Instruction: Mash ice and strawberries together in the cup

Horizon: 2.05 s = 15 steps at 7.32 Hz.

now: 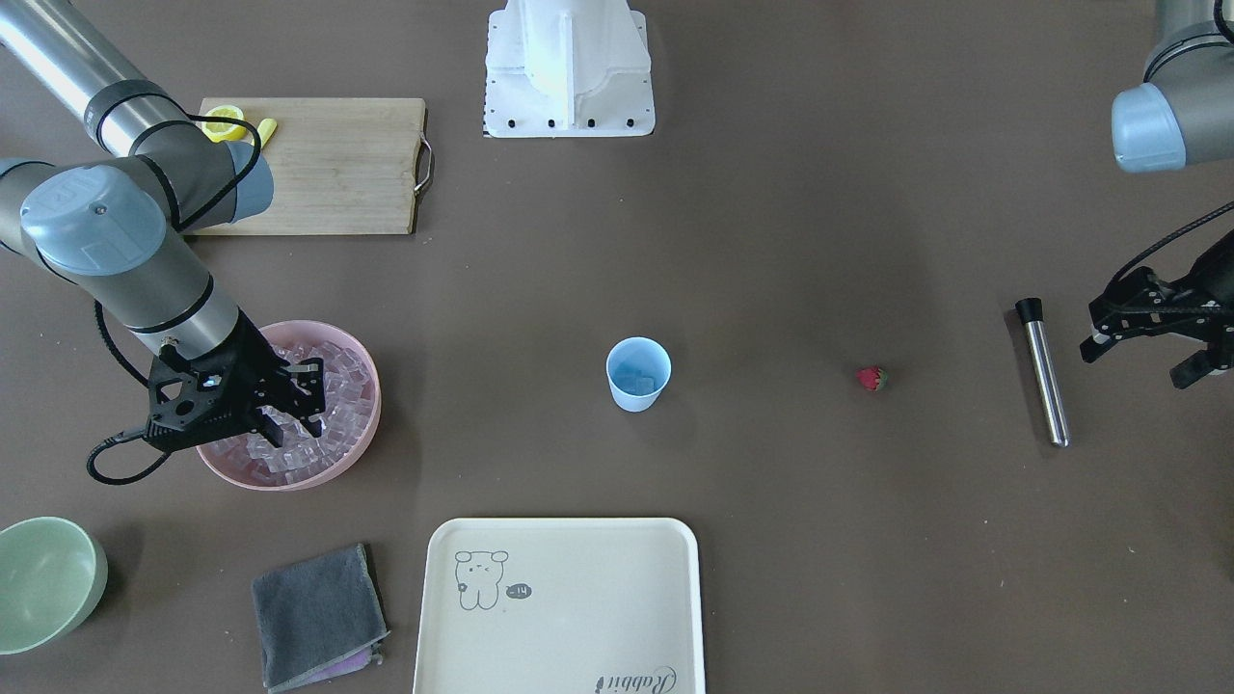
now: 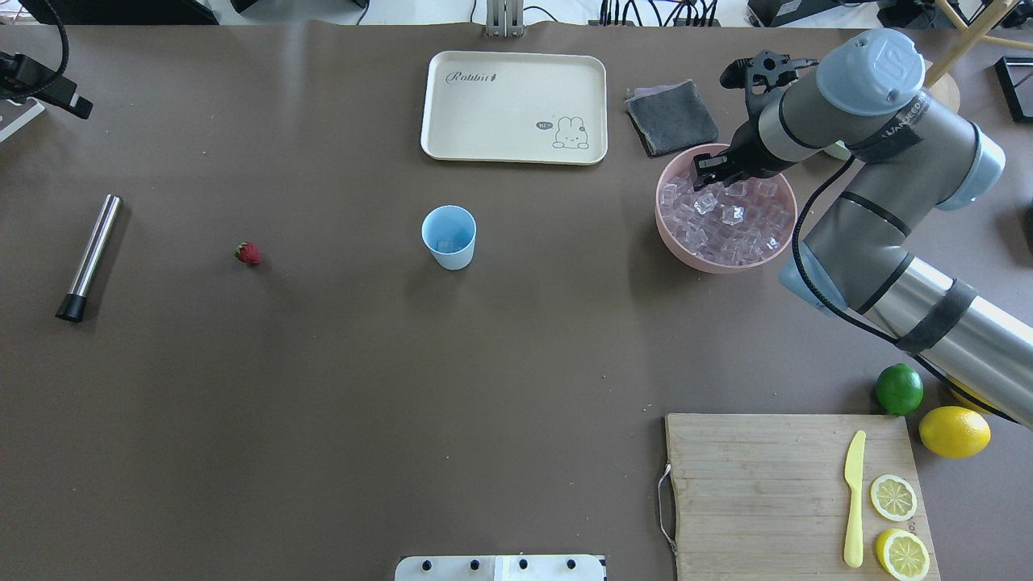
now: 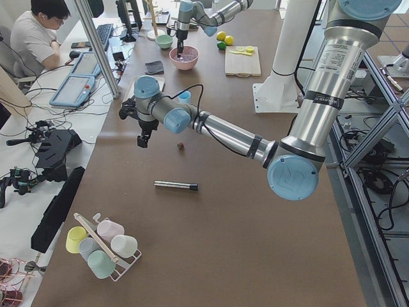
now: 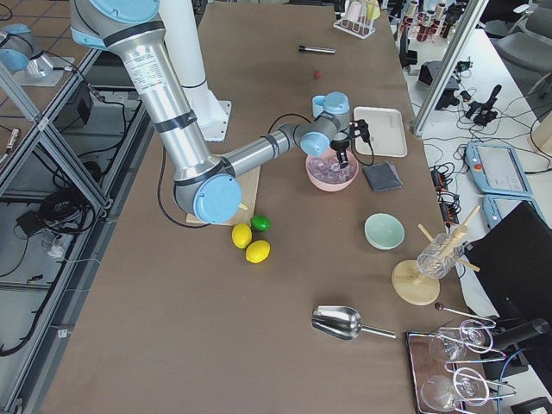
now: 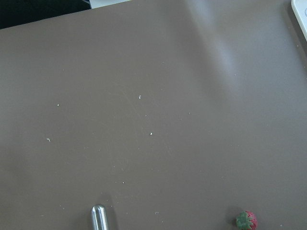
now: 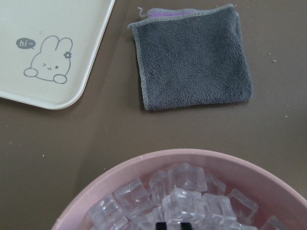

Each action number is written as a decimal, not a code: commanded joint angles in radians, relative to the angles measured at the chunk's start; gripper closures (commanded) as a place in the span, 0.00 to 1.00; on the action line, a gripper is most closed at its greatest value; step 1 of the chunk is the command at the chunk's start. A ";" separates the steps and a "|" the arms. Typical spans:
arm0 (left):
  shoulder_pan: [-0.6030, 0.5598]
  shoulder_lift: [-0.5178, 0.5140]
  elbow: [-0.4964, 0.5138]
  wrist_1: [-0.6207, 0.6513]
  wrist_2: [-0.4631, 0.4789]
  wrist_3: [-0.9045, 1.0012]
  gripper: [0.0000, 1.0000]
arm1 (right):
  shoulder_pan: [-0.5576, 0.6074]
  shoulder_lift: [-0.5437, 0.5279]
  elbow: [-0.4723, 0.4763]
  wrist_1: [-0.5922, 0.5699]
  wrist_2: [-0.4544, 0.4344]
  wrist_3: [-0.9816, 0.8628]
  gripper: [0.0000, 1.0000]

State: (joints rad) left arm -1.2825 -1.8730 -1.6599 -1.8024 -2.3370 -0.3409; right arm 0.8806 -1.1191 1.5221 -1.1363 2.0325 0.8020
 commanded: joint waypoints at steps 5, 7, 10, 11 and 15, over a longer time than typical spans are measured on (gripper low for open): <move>0.000 0.002 -0.007 -0.002 -0.001 -0.003 0.02 | -0.023 -0.013 0.003 0.001 -0.006 -0.001 0.23; 0.000 0.002 -0.015 -0.002 -0.001 -0.009 0.02 | -0.022 -0.021 0.007 0.003 -0.006 0.005 0.44; 0.000 0.000 -0.011 -0.002 -0.001 -0.009 0.02 | -0.028 -0.024 0.004 0.003 -0.011 0.006 0.44; 0.000 0.000 -0.009 -0.002 -0.001 -0.009 0.02 | -0.034 -0.024 0.003 0.003 -0.014 0.006 0.44; 0.002 0.000 -0.006 -0.002 -0.001 -0.009 0.02 | -0.038 -0.019 0.003 0.001 -0.025 0.008 0.80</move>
State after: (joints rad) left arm -1.2814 -1.8735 -1.6665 -1.8040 -2.3378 -0.3495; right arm 0.8429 -1.1384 1.5250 -1.1349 2.0086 0.8097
